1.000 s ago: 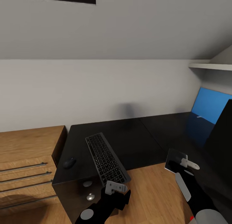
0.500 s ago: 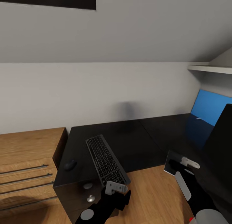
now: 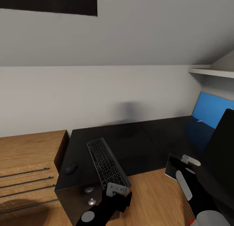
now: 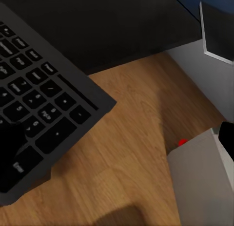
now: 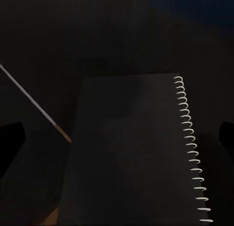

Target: In the bedroom, organize the workspace by keeping the computer under the desk, ensuring the monitor is on the desk, placing the keyboard on the desk next to the monitor, placing the mouse on the desk next to the keyboard, moving the folder from the swivel chair onto the desk next to the mouse, stacking the notebook on top of the folder with the pen on top of the notebook, and positioning the swivel chair next to the desk.

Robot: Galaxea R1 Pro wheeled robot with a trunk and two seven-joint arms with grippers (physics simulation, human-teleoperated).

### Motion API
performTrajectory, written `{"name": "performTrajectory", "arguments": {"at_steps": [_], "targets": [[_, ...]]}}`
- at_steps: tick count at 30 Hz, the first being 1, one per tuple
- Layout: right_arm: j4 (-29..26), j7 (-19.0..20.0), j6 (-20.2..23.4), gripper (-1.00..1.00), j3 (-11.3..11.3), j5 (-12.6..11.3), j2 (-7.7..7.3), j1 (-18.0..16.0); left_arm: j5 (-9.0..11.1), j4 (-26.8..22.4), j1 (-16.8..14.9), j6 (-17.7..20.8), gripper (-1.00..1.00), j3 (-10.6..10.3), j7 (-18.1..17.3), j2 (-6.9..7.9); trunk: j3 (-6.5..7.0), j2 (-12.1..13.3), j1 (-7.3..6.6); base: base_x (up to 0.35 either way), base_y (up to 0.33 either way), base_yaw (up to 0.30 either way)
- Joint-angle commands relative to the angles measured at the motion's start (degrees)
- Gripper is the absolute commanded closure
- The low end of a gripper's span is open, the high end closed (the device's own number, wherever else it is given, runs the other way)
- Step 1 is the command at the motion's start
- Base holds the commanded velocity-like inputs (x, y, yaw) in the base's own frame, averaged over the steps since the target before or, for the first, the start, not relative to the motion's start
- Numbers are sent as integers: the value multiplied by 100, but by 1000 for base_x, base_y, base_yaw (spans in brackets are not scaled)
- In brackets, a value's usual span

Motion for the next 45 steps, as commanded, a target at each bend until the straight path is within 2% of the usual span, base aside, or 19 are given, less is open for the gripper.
{"name": "performTrajectory", "arguments": {"at_steps": [1, 10, 16, 20, 31, 34, 36, 40, 44, 45], "targets": [[-43, -32, 27, -100, 6, -40, 11, 3, 58, -9, -8, 5, -100, -14, 59, 6, 12, 38, -22, 0, 0, 0], [-547, -41, 79, -100, 18, -23, 182, 253, 58, -9, -8, -5, -100, -14, 59, 11, 174, 398, -220, 0, 0, 0], [-1135, -39, 306, -100, 23, -23, 285, 587, 58, -9, -8, -5, -100, -7, 59, 12, 174, 398, -220, 0, 0, 0], [-1268, -37, 477, -100, 26, -31, 355, 656, 58, -9, -8, -6, -100, -2, 59, 15, 174, 398, -220, 0, 0, 0], [-1333, -36, 585, -100, 28, -49, 441, 688, 58, -9, -8, -20, -100, 16, 59, 26, 174, 398, -220, -41, 0, 0], [-1360, -33, 583, -100, 36, -60, 514, 690, 58, -9, -8, -22, -100, 26, 64, 28, 174, 398, -220, -281, 0, 0], [-1378, -30, 573, -100, 26, -58, 625, 690, 58, -9, -8, -22, -100, 35, 67, 29, 174, 398, -220, -316, 50, 0], [-1376, -31, 573, -100, 23, -59, 648, 690, 54, -9, -8, -26, -100, 39, 76, 29, 174, 398, -220, -312, 141, 0], [-1352, -25, 551, -100, 26, -56, 660, 690, 49, -9, -8, -31, -100, 121, 90, 29, 174, 398, -220, -287, 210, 0], [-1349, -22, 546, -100, 30, -56, 660, 690, 44, -3, -8, -31, -100, 230, 93, 29, 174, 398, -220, -286, 212, 0]]}}
